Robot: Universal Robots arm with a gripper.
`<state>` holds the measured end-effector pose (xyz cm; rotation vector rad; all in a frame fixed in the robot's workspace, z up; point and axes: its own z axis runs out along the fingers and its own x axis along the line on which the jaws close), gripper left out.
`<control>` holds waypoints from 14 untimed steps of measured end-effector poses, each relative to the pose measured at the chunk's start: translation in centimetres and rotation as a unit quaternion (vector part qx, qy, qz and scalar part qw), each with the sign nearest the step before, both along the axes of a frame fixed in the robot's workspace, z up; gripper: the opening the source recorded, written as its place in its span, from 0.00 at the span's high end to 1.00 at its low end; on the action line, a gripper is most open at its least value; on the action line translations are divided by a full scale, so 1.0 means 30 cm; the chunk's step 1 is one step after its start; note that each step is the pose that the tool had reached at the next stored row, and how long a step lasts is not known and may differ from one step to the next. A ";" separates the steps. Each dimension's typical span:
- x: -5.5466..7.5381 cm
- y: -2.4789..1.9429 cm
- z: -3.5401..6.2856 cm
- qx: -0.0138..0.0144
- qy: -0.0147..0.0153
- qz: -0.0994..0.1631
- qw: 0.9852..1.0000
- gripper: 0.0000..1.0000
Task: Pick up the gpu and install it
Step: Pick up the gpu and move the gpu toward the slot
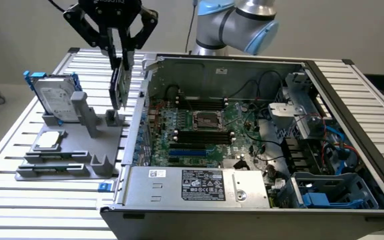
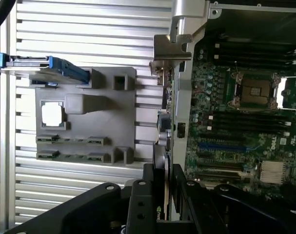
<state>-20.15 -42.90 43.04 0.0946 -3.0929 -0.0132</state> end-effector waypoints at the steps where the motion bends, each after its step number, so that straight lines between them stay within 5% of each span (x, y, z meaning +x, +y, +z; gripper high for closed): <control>1: 0.015 -0.001 0.015 0.000 0.001 0.000 1.000 0.73; 4: 0.061 -0.003 0.048 0.002 0.003 0.000 1.000 0.73; 7: 0.106 -0.006 0.048 0.002 0.006 0.000 1.000 0.73; 14: 0.212 -0.008 0.043 0.002 0.007 0.000 1.000 0.73</control>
